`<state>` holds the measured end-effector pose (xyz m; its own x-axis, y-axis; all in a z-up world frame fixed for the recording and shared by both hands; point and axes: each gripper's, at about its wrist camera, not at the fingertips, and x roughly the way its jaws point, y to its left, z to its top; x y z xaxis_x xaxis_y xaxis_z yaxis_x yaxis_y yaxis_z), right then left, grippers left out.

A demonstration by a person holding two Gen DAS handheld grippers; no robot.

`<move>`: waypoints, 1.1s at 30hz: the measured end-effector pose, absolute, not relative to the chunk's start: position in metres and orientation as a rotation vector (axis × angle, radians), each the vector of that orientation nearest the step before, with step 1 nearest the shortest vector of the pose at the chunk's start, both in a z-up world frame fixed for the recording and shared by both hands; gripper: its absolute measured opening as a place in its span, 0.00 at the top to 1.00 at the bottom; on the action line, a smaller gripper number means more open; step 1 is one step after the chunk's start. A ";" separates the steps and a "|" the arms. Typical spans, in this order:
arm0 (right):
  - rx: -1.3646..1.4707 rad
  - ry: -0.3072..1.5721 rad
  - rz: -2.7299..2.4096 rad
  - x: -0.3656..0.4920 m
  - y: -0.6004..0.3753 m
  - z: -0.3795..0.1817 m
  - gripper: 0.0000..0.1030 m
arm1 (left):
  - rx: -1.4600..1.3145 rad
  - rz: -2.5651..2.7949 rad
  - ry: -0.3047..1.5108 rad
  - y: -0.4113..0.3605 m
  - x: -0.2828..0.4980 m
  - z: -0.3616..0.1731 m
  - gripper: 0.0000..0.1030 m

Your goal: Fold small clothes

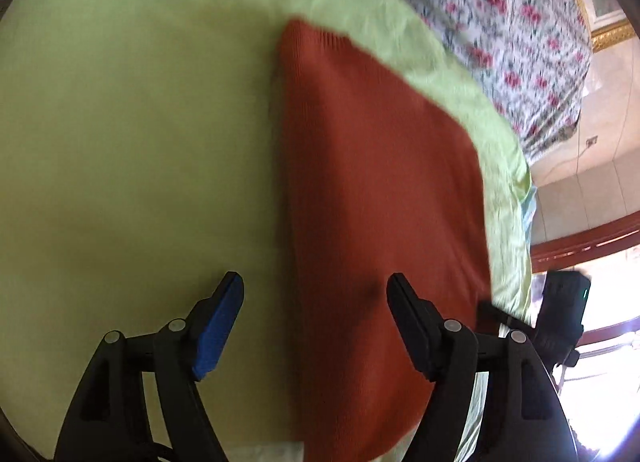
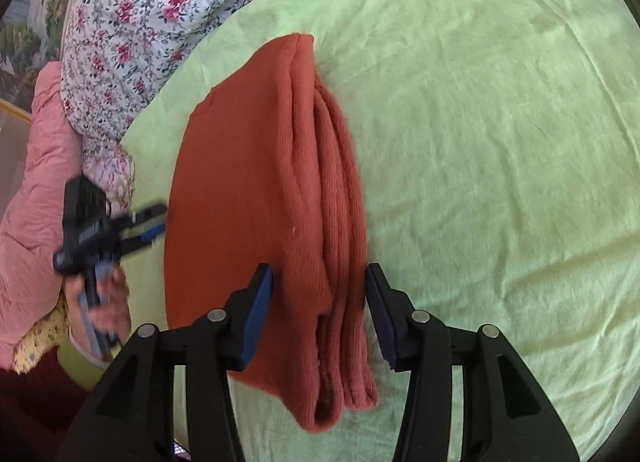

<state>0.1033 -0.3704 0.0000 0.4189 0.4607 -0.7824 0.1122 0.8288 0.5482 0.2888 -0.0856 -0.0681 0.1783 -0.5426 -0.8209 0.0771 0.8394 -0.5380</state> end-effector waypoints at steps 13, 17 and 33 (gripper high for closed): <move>0.658 1.161 0.305 0.157 -0.356 -0.022 0.75 | -0.402 -0.494 1.284 -0.117 0.275 -0.075 0.77; 0.658 1.121 0.321 0.148 -0.346 -0.004 0.78 | -0.397 -0.511 1.238 -0.107 0.260 -0.053 0.80; 0.531 1.094 0.584 0.165 -0.170 0.028 0.79 | -0.445 -0.275 1.072 0.075 0.190 0.010 0.80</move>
<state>0.1653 -0.1705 0.0281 0.3404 0.6714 -0.6583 -0.1738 0.7329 0.6577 0.1904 0.0755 0.0101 0.4564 -0.4258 -0.7812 0.0027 0.8787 -0.4773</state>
